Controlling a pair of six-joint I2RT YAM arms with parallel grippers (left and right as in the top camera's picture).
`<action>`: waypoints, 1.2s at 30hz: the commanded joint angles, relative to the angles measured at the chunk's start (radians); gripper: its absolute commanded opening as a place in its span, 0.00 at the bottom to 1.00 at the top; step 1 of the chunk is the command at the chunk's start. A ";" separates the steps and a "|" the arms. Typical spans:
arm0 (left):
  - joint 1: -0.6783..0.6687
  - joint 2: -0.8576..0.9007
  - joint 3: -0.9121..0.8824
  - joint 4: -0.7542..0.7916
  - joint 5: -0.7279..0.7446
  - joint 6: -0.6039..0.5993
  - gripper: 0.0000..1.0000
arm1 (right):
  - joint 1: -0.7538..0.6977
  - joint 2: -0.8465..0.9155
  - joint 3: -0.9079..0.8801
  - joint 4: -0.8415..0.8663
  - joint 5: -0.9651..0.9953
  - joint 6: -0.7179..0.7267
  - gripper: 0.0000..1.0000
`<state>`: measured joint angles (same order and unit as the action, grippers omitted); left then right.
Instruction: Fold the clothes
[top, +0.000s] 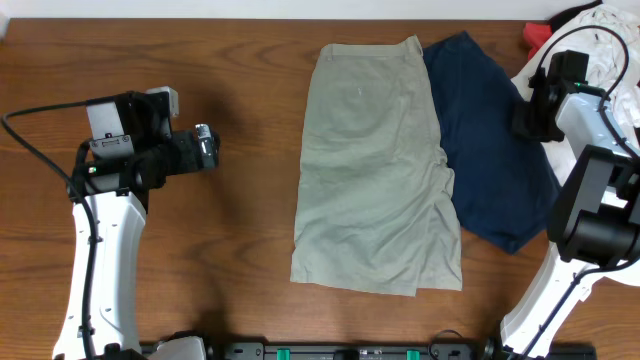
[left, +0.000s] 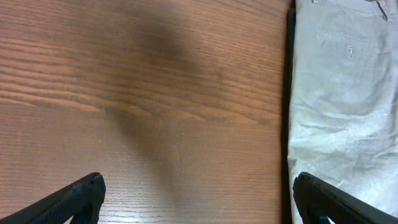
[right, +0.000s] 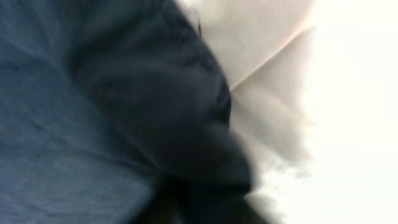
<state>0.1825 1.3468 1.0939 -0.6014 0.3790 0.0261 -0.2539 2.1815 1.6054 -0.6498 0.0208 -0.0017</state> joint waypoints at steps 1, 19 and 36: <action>0.006 0.005 0.016 0.000 0.003 -0.002 0.98 | -0.010 -0.049 0.024 0.006 -0.010 -0.007 0.01; 0.006 0.005 0.016 0.000 0.003 -0.002 0.98 | -0.195 -0.293 0.146 -0.055 0.004 -0.003 0.01; 0.006 0.005 0.016 -0.003 0.003 -0.002 0.98 | -0.238 -0.307 0.149 -0.122 -0.212 0.031 0.95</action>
<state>0.1825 1.3468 1.0939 -0.6022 0.3790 0.0257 -0.4980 1.9438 1.7515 -0.7647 -0.0837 0.0143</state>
